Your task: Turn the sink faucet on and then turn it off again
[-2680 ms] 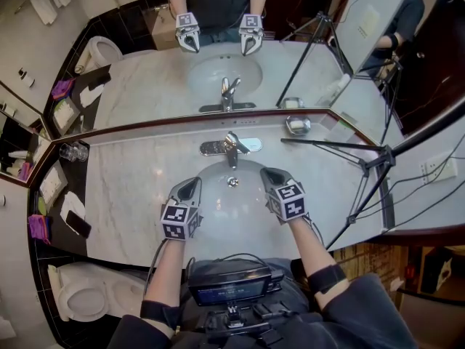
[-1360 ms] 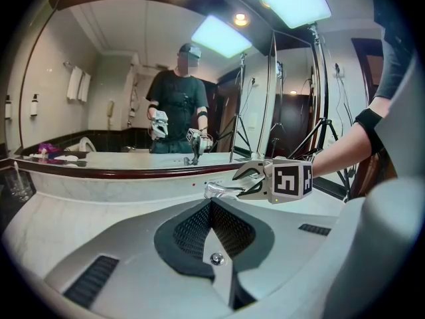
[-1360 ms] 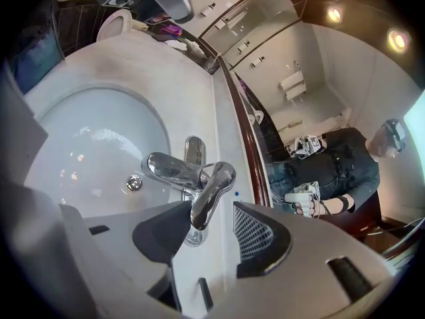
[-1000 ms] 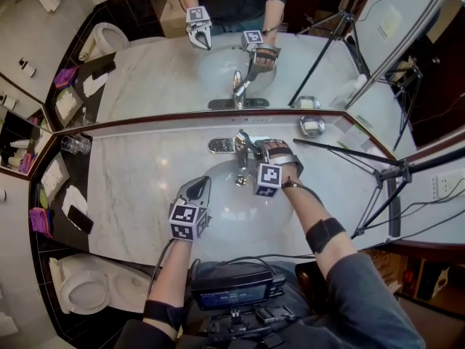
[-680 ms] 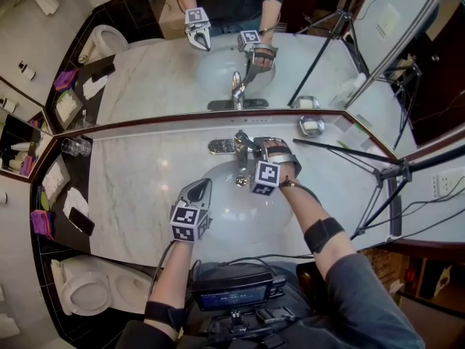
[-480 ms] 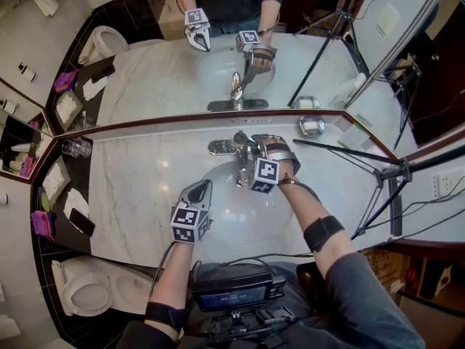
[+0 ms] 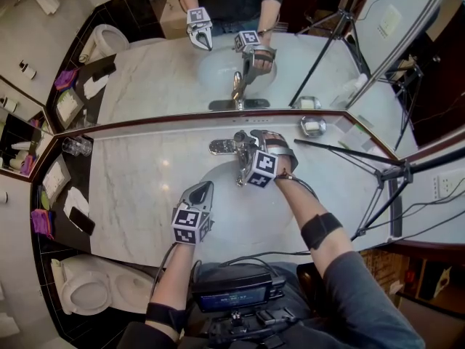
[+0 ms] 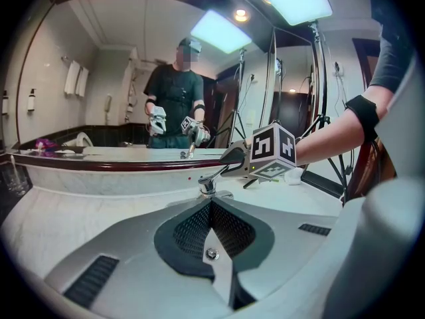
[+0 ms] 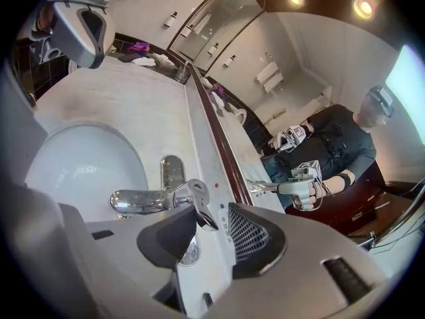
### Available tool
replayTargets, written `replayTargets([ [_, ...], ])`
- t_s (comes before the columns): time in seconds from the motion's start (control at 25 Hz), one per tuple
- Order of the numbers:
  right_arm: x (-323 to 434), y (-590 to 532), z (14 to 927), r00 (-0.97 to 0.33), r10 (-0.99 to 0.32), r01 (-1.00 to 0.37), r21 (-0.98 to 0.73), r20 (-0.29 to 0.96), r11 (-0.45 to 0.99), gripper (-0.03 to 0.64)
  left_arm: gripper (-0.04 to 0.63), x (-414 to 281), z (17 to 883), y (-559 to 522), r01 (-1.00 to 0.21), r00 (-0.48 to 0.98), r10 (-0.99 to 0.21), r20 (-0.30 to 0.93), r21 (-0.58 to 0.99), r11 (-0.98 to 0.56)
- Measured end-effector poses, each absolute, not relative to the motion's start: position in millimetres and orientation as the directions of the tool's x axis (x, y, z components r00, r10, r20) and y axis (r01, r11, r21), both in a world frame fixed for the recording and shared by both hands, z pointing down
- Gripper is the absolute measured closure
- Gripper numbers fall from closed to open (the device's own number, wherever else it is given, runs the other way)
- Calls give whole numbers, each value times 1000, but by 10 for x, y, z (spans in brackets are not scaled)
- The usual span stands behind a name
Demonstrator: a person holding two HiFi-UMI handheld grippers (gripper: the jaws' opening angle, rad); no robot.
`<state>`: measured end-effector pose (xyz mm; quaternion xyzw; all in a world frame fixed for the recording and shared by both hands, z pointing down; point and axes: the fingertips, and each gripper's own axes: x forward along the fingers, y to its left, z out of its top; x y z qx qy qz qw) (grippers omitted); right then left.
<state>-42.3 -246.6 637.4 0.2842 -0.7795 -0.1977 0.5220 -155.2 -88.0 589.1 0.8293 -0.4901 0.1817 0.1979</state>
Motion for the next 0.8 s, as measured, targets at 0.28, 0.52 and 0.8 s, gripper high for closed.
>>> replayTargets([
  [0.28, -376, -2448, 6385, -278, -658, -260, 605, 700, 753, 448, 593, -1604, 5879, -884, -891, 442, -747, 496, 149, -428],
  [0.52, -262, -2348, 6393, -276, -644, -293, 576, 714, 764, 437, 593, -1646, 5849, -887, -895, 437, -755, 489, 152, -420],
  [0.8, -224, -2200, 6162, -314, -662, -324, 578, 681, 749, 445, 593, -1676, 5812, -939, -899, 431, -766, 476, 153, -411],
])
